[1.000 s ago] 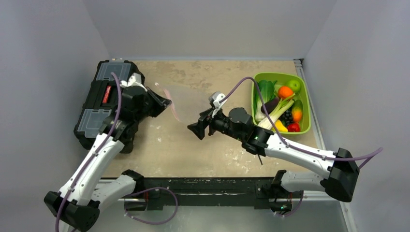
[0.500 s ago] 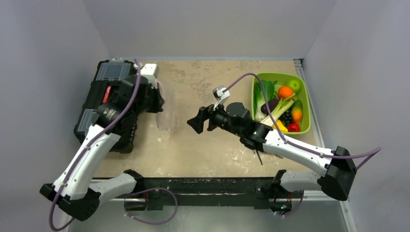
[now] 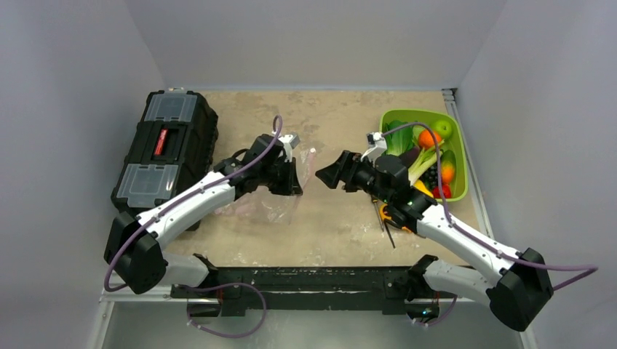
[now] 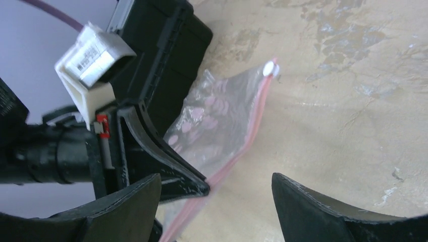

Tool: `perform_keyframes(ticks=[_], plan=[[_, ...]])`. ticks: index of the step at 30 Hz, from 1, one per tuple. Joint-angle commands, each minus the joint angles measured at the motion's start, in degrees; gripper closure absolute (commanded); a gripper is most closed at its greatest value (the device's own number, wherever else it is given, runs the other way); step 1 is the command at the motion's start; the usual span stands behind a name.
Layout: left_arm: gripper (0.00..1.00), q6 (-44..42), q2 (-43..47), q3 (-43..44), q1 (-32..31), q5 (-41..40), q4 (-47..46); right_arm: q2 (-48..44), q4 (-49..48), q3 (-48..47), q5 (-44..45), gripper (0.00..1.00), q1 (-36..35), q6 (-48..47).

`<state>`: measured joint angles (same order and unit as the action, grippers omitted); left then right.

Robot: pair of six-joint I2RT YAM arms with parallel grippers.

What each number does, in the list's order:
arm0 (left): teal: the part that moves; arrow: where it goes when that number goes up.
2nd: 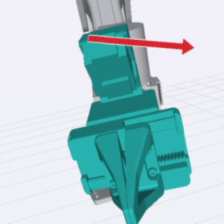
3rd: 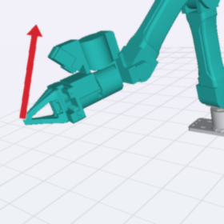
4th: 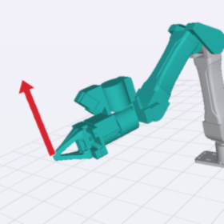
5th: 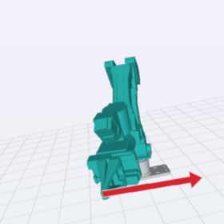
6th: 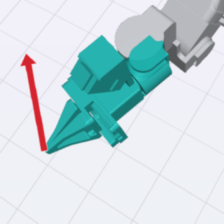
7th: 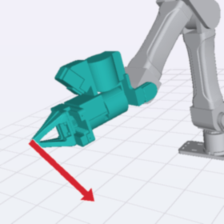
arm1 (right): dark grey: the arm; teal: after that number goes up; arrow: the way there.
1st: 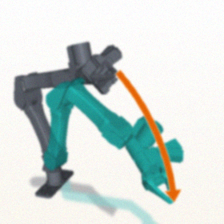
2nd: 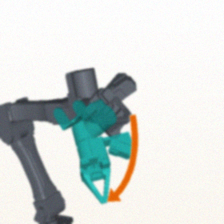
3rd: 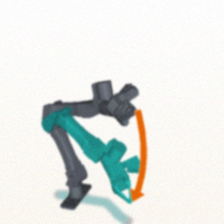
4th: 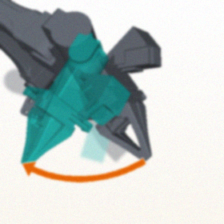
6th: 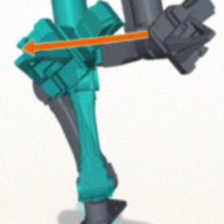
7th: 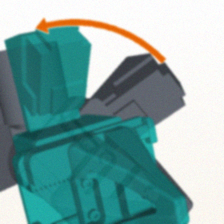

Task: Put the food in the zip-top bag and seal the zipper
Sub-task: Open the zipper of the food storage bag at the center of the board.

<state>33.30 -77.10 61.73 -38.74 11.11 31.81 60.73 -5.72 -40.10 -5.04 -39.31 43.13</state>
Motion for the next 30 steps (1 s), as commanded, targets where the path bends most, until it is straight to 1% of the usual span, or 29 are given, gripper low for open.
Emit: perform_keyframes(ticks=[1, 5, 6, 7, 10, 13, 15, 21, 26, 30], plan=[[1.00, 5.1, 2.1, -3.4, 0.1, 6.6, -12.7, -0.5, 1.7, -0.5, 1.6, 0.22, 1.7, 5.1], [1.00, 6.3, 2.8, -5.4, 0.1, 7.2, -14.4, 2.9, -1.3, -0.5, -3.0, 0.32, 1.7, 8.1], [1.00, 6.4, 3.0, -5.7, 0.1, 7.4, -14.5, 3.7, -1.4, -0.5, -3.3, 0.36, 1.7, 8.7], [1.00, 6.4, 3.1, -5.9, 0.1, 7.4, -14.6, 4.6, -1.5, -0.2, -3.3, 0.41, 1.7, 9.8], [1.00, 6.2, 3.7, -6.4, 0.0, 7.4, -14.3, 5.3, -3.7, 2.0, -2.2, 0.50, 1.9, 13.6], [1.00, 5.9, 4.6, -6.7, 0.1, 7.0, -13.8, 5.7, -4.6, 2.2, -2.0, 0.66, 2.2, 14.3], [1.00, 5.8, 5.1, -7.0, 0.0, 7.1, -13.8, 6.9, -4.4, 1.3, -2.5, 0.68, 2.2, 14.0], [1.00, 6.0, 5.7, -7.2, 0.0, 7.4, -13.1, 9.8, -4.5, -0.5, -2.4, 0.70, 2.6, 15.3], [1.00, 6.0, 6.1, -7.2, 0.1, 7.5, -12.8, 10.4, -4.6, -1.9, -2.0, 0.70, 2.8, 15.2], [1.00, 6.0, 6.0, -7.1, 0.1, 7.9, -12.7, 9.3, -2.5, -2.9, 0.5, 0.69, 3.4, 13.9]])
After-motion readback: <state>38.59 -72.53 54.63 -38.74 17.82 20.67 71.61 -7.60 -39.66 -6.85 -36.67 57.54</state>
